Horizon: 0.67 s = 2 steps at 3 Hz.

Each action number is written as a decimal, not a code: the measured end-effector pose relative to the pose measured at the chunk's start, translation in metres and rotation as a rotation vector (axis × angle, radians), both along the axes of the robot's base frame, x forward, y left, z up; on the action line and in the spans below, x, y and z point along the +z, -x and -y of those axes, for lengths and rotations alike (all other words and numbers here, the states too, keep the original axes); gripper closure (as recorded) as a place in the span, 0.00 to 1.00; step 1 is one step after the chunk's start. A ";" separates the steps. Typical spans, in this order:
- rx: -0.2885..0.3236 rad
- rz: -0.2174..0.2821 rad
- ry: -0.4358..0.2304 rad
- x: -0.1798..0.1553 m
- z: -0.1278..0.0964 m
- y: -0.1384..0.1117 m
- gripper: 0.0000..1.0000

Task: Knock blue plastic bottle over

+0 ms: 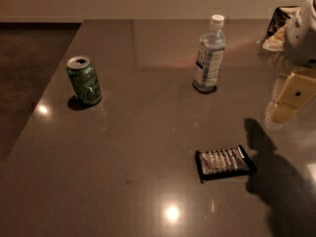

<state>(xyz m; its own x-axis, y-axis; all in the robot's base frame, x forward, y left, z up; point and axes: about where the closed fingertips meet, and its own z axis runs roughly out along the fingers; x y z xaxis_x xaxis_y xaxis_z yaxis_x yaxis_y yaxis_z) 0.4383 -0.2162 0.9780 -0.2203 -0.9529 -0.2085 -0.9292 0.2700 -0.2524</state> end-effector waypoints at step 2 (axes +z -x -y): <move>-0.024 0.004 -0.029 -0.001 -0.002 -0.011 0.00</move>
Offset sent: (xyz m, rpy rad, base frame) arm 0.0279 0.0043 -0.0083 0.0750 0.0123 -0.0626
